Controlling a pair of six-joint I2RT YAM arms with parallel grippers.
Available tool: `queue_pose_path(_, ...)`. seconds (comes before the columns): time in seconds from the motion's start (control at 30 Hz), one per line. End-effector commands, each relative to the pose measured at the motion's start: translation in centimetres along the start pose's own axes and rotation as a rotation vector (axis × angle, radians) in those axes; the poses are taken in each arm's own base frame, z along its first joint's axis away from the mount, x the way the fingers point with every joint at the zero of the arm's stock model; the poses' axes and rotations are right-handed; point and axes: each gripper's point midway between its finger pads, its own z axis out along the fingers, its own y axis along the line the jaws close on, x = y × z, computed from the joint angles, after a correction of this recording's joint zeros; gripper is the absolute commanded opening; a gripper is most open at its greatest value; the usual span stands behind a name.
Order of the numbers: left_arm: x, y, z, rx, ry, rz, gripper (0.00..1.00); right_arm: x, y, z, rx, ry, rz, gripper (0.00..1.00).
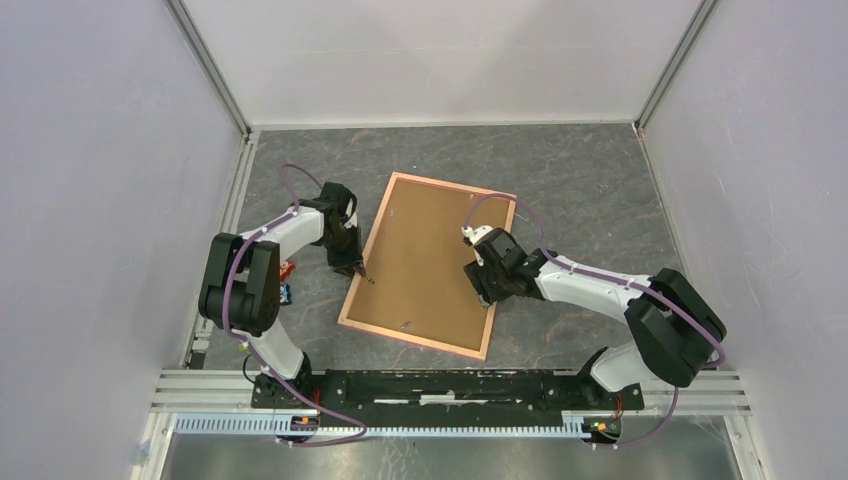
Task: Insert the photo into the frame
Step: Install the photo frame at the center of the board.
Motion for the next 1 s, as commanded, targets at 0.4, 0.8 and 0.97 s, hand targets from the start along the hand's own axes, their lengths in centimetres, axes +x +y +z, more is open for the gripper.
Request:
queue_pose_path(0.4,-0.4,-0.3,0.3,0.007,-0.008,-0.044,0.02,2.0,2.0,-0.9,-0.117,0.081,-0.094,0.00)
queue_pose_path(0.8,-0.4,-0.4,0.2,0.013,-0.009,-0.044,0.02,0.5,1.3,-0.9,-0.056,0.009,0.023,0.18)
queue_pose_path(0.97,-0.2,-0.5,0.2,0.017,-0.010,-0.054,0.02,-0.3,-0.6,-1.3,0.093,-0.035,0.237,0.35)
